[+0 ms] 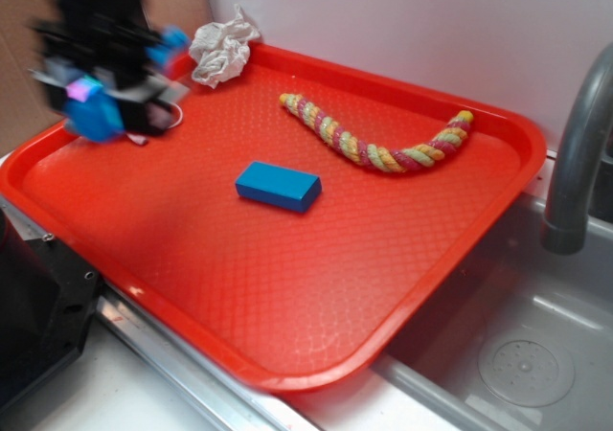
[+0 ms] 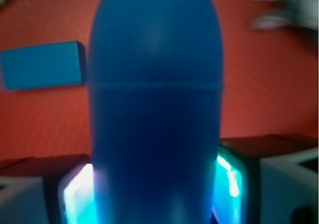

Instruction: Grab the blue bottle.

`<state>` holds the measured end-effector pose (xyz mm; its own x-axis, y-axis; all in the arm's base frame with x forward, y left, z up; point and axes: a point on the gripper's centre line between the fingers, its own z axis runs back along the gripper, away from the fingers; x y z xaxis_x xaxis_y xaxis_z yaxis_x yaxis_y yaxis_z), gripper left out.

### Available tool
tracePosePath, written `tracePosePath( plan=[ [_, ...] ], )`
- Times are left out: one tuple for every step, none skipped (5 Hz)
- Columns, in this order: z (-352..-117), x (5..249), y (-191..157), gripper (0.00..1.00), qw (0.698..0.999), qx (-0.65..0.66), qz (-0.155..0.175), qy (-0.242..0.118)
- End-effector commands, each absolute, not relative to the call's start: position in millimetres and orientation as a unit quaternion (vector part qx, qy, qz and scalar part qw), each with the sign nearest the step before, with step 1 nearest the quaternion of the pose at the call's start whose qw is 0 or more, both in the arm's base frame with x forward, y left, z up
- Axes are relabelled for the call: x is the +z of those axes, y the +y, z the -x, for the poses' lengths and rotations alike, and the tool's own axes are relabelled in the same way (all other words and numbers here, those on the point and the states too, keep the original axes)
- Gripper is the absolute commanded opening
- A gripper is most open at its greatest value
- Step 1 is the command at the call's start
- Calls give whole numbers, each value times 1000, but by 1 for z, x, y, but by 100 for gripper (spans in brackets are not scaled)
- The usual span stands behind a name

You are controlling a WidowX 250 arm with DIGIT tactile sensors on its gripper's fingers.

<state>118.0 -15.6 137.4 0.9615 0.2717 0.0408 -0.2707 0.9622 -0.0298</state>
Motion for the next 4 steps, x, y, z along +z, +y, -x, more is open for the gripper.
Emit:
tracePosePath(
  plan=[
    [-97, 210, -1, 0, 987, 142, -10, -71],
    [-101, 209, 0, 0, 988, 146, -9, -48],
    [-108, 209, 0, 0, 987, 154, -16, -33],
    [-112, 205, 4, 0, 989, 146, -13, -22]
  ],
)
